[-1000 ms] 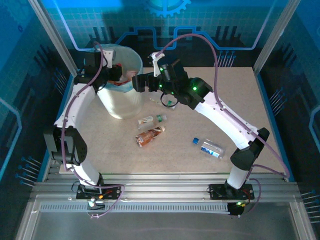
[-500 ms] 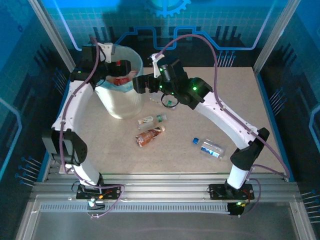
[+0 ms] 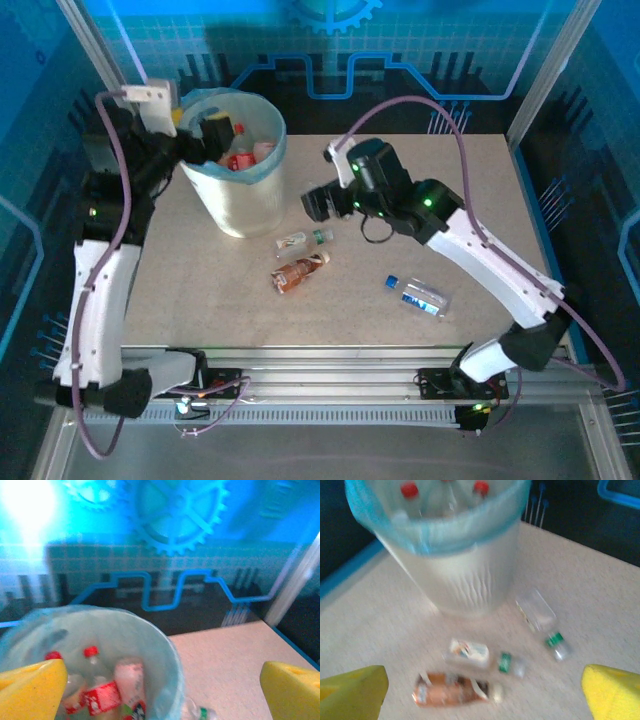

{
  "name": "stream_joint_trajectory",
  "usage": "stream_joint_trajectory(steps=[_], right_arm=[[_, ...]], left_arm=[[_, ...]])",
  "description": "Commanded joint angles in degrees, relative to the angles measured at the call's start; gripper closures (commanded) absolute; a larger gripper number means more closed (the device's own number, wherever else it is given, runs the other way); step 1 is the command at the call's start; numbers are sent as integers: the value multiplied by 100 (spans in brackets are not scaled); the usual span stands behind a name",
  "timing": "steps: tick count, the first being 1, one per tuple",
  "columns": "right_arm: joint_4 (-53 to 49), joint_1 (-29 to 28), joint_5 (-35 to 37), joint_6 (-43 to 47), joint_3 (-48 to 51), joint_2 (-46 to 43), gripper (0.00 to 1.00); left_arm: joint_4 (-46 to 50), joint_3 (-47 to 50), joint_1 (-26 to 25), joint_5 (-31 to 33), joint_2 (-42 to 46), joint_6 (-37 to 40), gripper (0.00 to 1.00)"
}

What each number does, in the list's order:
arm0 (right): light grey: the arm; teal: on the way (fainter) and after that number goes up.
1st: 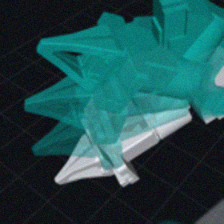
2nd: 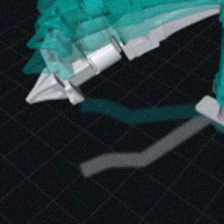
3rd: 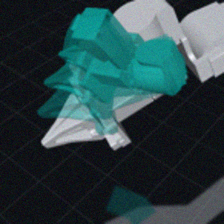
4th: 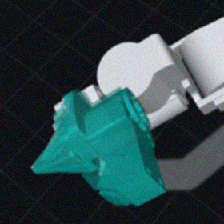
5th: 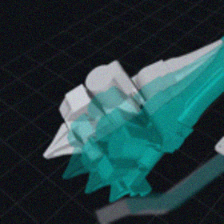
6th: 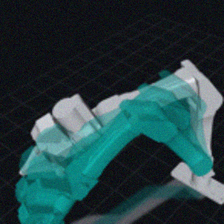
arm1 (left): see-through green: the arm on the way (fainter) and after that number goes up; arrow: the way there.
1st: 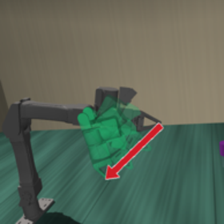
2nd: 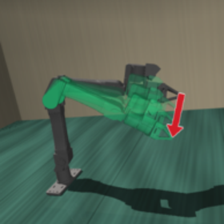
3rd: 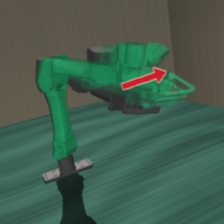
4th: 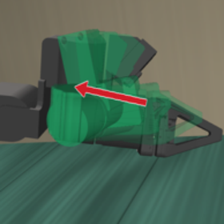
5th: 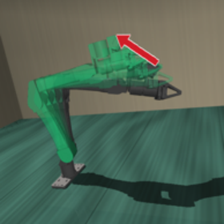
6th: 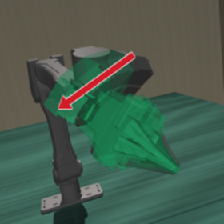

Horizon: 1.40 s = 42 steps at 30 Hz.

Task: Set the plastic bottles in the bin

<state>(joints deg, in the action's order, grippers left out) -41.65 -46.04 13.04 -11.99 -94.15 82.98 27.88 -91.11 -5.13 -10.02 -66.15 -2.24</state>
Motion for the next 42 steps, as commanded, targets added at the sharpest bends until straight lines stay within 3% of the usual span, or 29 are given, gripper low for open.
stream_joint_trajectory(steps=[1,8,14,18,23,27,31,38,42], right_arm=[[-592,59,47,998,809,-466,0],[-1961,352,389,1720,2280,-1057,0],[-2608,592,771,2669,3099,-1210,0],[-2351,1126,114,3136,3342,-1284,0],[-2095,1728,-377,3813,3963,-1272,0],[-1731,1826,-650,3950,4343,-1237,0],[-1177,1967,-285,3969,4774,-1007,0],[-766,2402,-287,3983,4675,-227,1],[-736,2453,-407,3960,4524,230,10]], left_arm=[[18,677,-601,-504,283,491,1],[501,1618,-2163,-703,597,1276,1],[250,2576,-2734,-1305,623,1114,1],[-103,3181,-3026,-1649,592,1275,1],[-351,3610,-3238,-1940,590,1955,1],[-648,3893,-3240,-1969,578,2306,1],[-683,3892,-3246,-2000,401,2469,1],[-589,3811,-3258,-1913,258,2647,1],[-559,3902,-3256,-1775,366,2698,1]])
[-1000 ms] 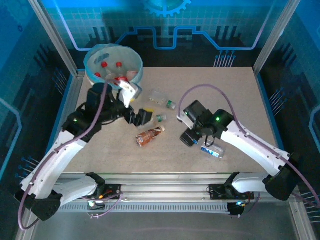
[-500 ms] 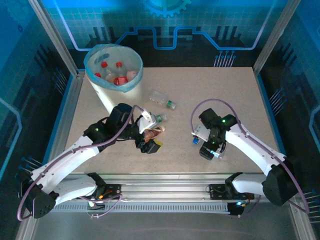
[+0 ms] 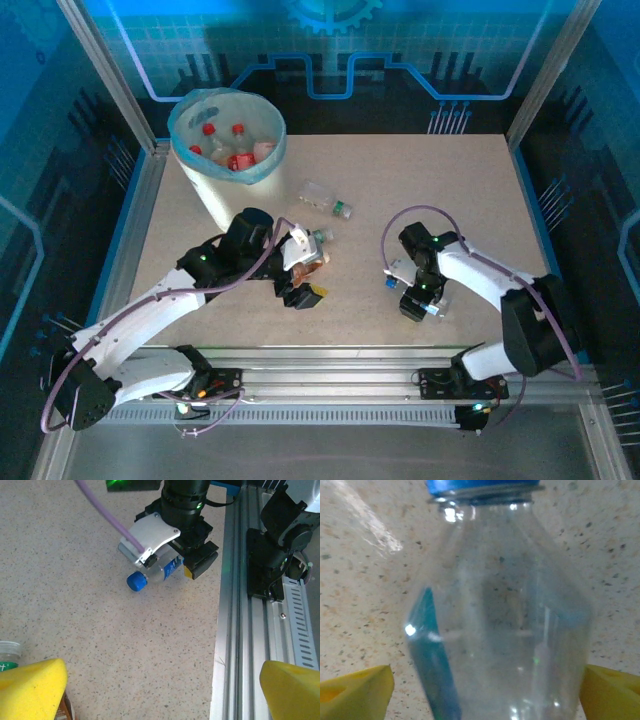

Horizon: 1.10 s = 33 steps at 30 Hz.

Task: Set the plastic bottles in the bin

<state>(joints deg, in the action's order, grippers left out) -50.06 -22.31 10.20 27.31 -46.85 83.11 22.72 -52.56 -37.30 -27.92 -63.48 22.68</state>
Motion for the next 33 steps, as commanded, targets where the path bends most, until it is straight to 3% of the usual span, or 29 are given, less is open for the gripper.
stream_joint_trajectory(steps=[1,4,9,18,24,33], right_arm=[[125,94,-150,0,-238,322,13],[191,94,-332,-85,-313,559,21],[-1,77,-646,-333,-672,873,46],[-267,-162,-755,-740,-1028,583,47],[-270,-525,-1022,-999,-1348,-446,47],[319,-1216,-2090,-1178,-1751,-2083,48]], left_arm=[[-31,68,-34,41,121,214,1],[-22,101,-40,162,176,203,1],[-27,57,-36,204,167,147,1],[-192,-261,-27,300,94,-521,1],[-211,-859,-14,594,1,-1285,1],[-451,-1794,3,366,-136,-2307,7]])
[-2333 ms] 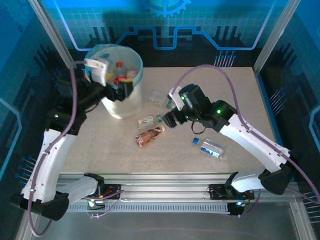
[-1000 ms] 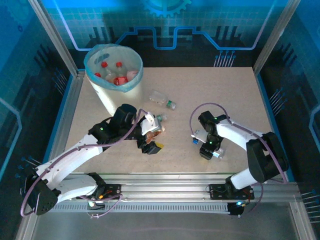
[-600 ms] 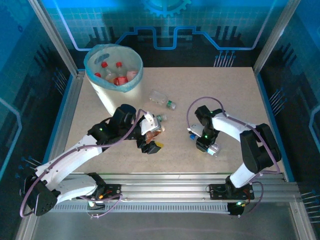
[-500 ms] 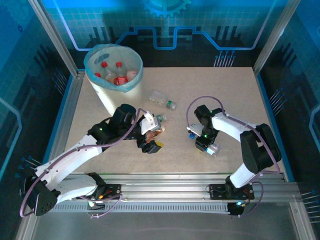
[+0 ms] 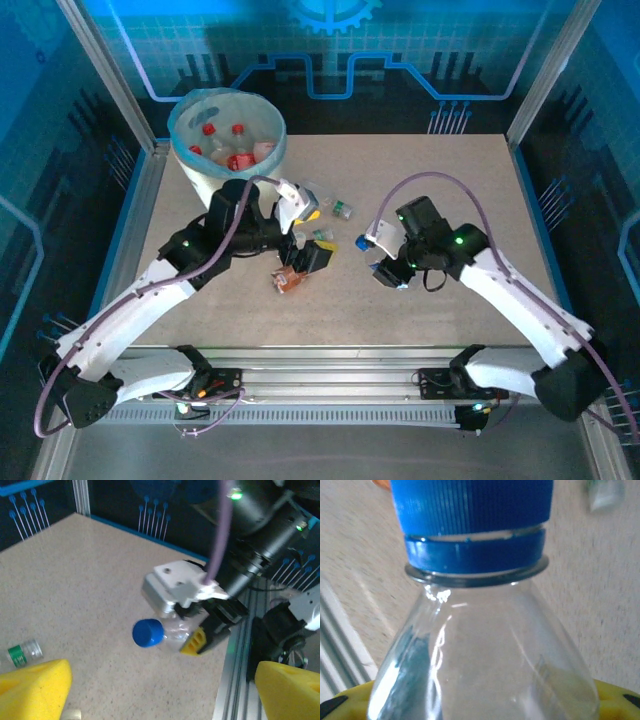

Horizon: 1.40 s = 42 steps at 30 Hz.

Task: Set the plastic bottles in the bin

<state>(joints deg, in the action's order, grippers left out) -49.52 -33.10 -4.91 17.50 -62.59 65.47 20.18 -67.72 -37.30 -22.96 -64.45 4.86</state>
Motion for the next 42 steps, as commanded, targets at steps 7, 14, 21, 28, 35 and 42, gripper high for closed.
stream_joint_trajectory(steps=[7,14,21,28,35,42], right_arm=[[957,-449,-1340,-531,-465,-916,49],[1152,-678,-1656,-396,-632,-929,47],[1388,-749,-1853,-363,-675,-874,46],[1510,-776,-2057,-399,-890,-663,44],[1441,-801,-2269,-279,-1134,-346,41],[1376,-867,-2440,-317,-1497,1,37]], left_arm=[[-335,-670,12,-873,-205,-891,20],[-560,-838,7,-1775,-471,-1326,40],[-674,-828,2,-1952,-512,-1423,45],[-691,-730,-1,-2081,-481,-1470,37],[-831,-599,-5,-1927,-274,-1507,60],[-788,-561,-4,-1293,-7,-1454,99]])
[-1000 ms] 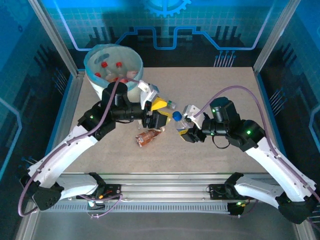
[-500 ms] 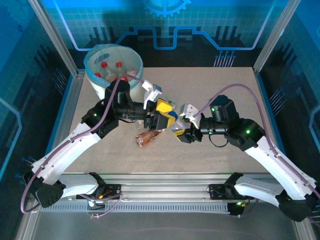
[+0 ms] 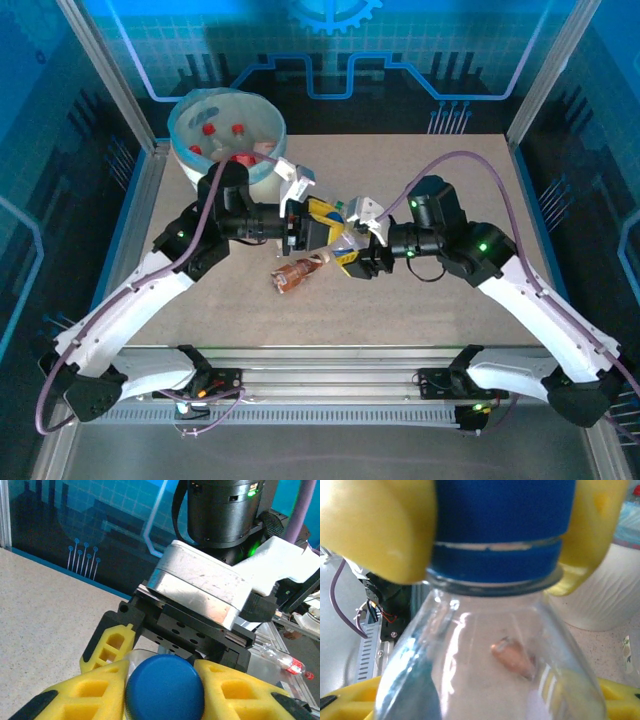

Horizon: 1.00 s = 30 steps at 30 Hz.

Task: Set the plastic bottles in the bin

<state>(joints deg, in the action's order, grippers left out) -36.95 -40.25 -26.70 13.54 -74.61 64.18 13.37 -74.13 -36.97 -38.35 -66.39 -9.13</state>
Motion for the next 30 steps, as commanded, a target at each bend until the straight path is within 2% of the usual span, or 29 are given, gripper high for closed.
stream_joint_trajectory(steps=[1,4,8,13,15,23,30], right_arm=[[109,-173,-255,73,-366,182,36],[192,-250,-5,3,-618,324,23],[784,-317,1339,-724,-968,558,0],[970,-315,1790,-864,-1685,956,0],[936,-317,1978,-928,-1972,1072,0],[1453,-325,2638,-1107,-2076,1012,0],[1639,-337,2546,-1581,-2289,1204,0]], left_arm=[[-114,85,-32,391,230,-61,100],[-135,63,-31,979,397,-63,100],[111,-299,-21,1848,558,16,100],[629,-1052,56,2998,497,380,100],[760,-1411,243,3362,426,469,100],[1084,-2703,1587,3817,-104,312,100],[1167,-3138,2368,4004,-727,567,100]])
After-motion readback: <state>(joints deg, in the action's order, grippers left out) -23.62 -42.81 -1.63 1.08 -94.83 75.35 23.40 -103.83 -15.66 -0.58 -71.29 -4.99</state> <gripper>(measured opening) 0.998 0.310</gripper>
